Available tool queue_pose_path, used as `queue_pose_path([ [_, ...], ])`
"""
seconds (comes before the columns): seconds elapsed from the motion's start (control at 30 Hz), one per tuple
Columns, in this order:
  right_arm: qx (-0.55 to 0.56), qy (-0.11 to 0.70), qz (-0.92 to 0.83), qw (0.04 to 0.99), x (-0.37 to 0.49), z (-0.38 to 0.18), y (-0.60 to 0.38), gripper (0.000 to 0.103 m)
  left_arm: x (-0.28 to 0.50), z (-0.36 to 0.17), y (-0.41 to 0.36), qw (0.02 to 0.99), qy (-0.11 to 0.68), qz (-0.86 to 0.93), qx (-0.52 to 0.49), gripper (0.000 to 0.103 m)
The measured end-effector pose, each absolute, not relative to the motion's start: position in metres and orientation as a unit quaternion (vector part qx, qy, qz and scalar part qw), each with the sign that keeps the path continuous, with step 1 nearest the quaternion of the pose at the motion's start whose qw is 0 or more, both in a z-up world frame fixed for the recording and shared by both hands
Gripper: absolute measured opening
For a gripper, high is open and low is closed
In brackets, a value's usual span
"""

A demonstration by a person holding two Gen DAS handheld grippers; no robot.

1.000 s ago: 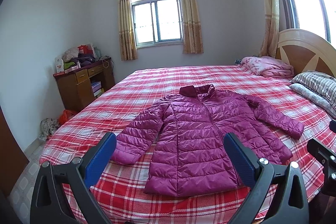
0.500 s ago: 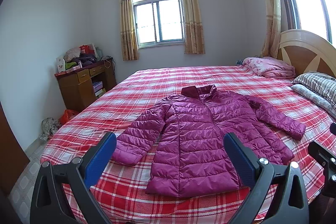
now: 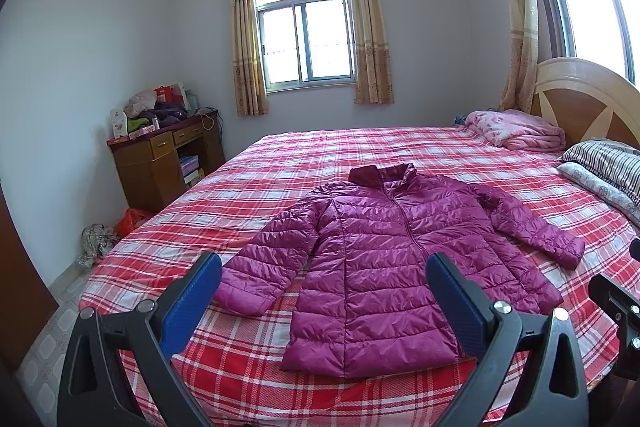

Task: Fold large clothes

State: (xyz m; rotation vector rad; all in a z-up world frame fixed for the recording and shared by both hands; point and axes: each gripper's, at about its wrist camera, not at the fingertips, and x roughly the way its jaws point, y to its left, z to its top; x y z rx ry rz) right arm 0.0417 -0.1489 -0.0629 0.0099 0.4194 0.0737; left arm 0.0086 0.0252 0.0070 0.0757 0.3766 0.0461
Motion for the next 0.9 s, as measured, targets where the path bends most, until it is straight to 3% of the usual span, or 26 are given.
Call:
queue_pose_path([
  [0.9,0.012,0.231,0.037,0.972,0.057,-0.079,-0.155,0.103,0.030,-0.012,0.028,0.977,0.206,0.031,0.045,0.102],
])
